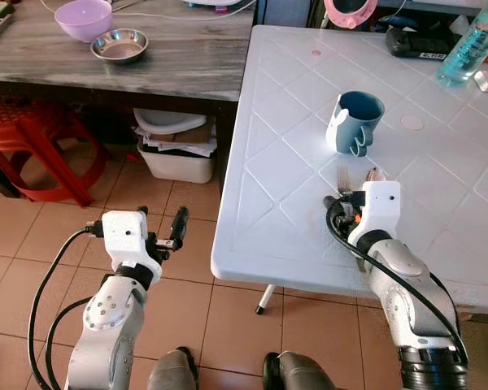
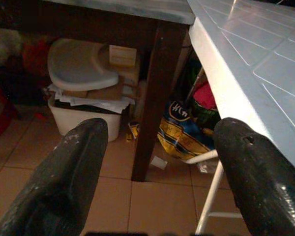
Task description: Setting the table
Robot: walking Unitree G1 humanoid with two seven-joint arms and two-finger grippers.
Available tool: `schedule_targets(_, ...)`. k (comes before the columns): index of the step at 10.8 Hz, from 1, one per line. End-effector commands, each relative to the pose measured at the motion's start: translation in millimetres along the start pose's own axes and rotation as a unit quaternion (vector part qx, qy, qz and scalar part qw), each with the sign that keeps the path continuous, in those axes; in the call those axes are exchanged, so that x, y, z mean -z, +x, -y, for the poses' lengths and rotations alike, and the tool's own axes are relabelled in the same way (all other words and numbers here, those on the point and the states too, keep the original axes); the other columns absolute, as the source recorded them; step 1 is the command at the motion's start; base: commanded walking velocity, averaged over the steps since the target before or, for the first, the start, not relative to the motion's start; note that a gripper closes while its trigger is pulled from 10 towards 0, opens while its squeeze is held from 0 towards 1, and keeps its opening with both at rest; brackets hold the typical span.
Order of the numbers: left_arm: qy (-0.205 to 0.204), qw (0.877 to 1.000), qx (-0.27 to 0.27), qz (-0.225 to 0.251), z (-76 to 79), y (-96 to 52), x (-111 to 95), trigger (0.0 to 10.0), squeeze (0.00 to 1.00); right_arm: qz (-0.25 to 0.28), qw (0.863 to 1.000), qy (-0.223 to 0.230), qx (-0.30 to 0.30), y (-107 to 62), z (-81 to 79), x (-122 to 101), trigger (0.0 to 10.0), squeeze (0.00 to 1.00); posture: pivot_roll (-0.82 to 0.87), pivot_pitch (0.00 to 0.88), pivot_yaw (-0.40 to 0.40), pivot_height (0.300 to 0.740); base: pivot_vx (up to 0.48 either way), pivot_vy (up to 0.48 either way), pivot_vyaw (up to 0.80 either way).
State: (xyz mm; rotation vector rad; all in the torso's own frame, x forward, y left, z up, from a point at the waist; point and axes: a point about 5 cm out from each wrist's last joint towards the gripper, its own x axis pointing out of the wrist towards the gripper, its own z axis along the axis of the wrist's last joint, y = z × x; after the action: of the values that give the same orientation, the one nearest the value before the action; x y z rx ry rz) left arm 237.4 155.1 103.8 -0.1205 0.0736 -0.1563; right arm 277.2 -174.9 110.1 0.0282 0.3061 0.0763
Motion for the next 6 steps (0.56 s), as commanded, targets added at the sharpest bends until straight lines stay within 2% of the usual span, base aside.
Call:
schedule_targets(1,0.001,1.0,0.004,-0.003,-0.1,-2.1,-0.6,10.0,0.0,-0.108,0.994,0.02,-0.005,-4.9,-1.7,44.3,0.0,0.0,-0.01,0.192,0.004,0.74,0.0,0.0,0.0)
schedule_targets(6,-0.001,1.0,0.006,-0.005,1.5,-1.7,0.1,10.0,0.0,-0.127,0.992,0.025,0.005,-10.4,-0.5,50.2,0.0,0.0,-0.01,0.19,0.002,0.74,0.0,0.0,0.0)
